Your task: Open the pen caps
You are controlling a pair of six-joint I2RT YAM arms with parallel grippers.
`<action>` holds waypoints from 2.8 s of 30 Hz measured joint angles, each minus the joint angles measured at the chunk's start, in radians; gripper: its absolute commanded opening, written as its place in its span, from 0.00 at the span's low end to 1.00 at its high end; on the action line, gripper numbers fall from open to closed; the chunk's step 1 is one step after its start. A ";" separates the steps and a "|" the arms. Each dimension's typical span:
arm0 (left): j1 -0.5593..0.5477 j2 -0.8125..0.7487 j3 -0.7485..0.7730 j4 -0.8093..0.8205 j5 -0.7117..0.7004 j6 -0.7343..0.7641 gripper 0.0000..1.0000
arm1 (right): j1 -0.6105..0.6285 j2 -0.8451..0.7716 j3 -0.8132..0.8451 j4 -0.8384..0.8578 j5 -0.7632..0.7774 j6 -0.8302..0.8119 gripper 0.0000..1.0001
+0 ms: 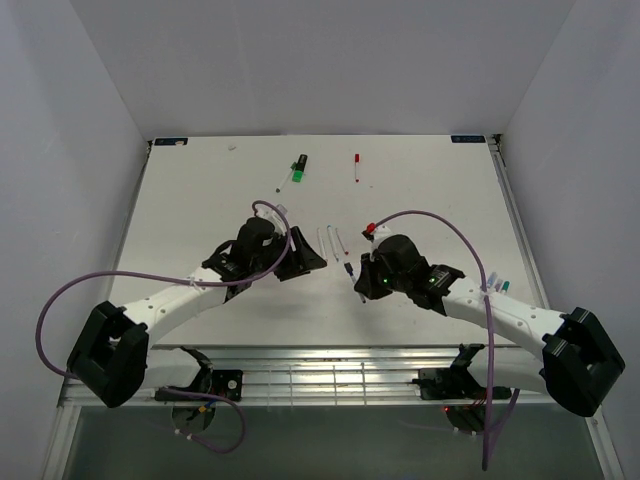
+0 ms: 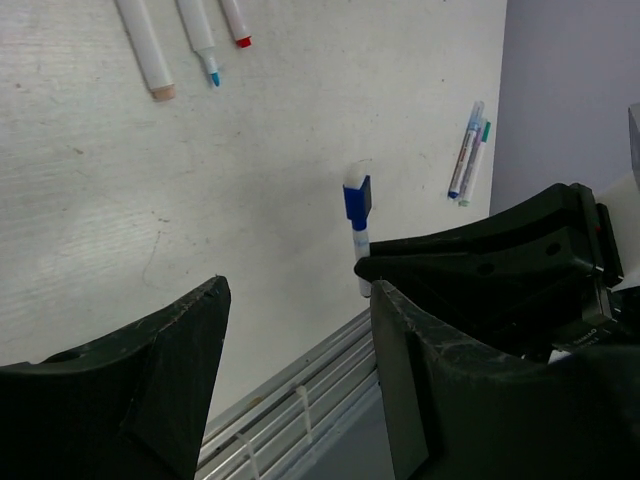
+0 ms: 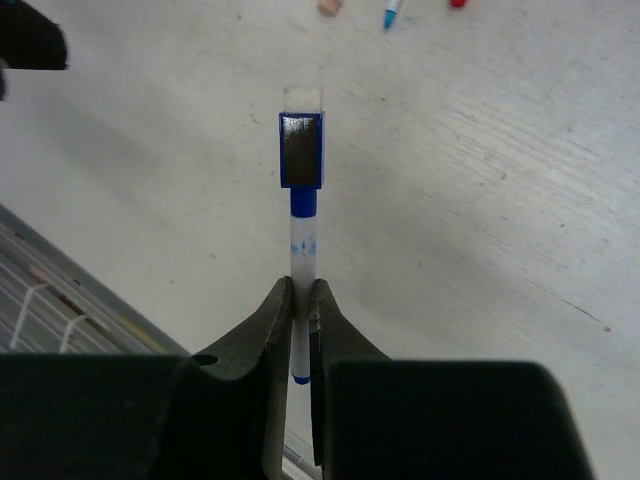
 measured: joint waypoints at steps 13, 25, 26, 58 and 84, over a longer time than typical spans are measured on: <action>-0.099 0.121 0.003 0.127 -0.013 -0.052 0.70 | 0.006 -0.002 0.000 0.111 -0.205 0.044 0.08; -0.116 0.185 0.026 0.163 -0.023 -0.077 0.56 | 0.008 0.006 0.000 0.197 -0.277 0.071 0.08; -0.117 0.185 0.026 0.167 -0.024 -0.080 0.54 | 0.008 0.010 0.000 0.202 -0.282 0.071 0.08; -0.121 0.134 0.067 0.060 -0.061 -0.111 0.00 | 0.019 0.158 0.019 0.321 -0.388 0.066 0.27; -0.034 0.067 0.151 -0.209 -0.227 -0.322 0.00 | 0.298 0.308 0.277 0.165 0.272 -0.086 0.08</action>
